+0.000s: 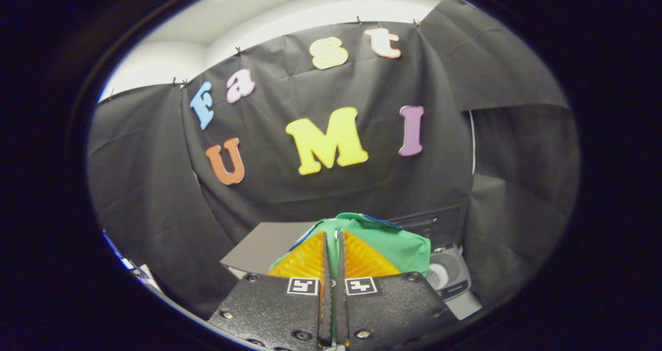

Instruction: Put the clothes into the washing machine and then close the washing machine lid.

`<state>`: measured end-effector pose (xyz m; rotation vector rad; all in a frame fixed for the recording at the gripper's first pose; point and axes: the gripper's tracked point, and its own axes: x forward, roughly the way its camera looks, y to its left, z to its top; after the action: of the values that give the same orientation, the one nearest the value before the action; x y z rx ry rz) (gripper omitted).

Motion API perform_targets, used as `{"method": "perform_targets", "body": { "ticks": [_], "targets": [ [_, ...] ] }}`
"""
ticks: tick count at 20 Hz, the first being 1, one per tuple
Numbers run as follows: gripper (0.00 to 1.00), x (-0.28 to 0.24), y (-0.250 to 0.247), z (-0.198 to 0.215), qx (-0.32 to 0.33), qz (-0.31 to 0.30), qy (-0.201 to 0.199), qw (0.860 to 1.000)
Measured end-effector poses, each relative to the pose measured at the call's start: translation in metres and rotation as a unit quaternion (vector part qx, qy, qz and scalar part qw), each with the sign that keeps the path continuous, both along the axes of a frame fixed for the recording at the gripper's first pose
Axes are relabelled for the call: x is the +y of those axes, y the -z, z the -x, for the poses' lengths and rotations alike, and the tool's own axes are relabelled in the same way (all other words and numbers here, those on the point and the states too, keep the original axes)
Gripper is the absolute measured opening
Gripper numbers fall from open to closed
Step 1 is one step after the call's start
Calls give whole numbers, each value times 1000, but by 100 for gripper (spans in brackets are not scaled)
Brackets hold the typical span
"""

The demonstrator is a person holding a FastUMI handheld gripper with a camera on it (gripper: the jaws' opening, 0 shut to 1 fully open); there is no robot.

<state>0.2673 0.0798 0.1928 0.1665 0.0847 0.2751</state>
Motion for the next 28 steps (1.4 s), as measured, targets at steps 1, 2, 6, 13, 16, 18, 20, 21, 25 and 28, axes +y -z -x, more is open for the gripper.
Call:
{"method": "perform_targets", "body": {
  "ticks": [1,2,6,13,16,18,20,21,25,28],
  "targets": [
    [6,-17,-8,-1,-9,1,9,1000],
    [6,-33,-15,-2,-16,1,17,1000],
    [6,-88,-33,-25,-42,16,28,999],
    [6,-131,-7,-112,-22,43,-38,998],
    [6,-138,22,-148,1,49,-65,997],
    [6,-139,46,-168,21,55,-79,995],
    [6,-139,73,-187,41,61,-87,994],
    [6,-137,87,-196,55,61,-92,992],
    [6,-131,135,-225,90,79,-102,988],
    [6,-125,169,-243,106,98,-105,984]
  ]
}}
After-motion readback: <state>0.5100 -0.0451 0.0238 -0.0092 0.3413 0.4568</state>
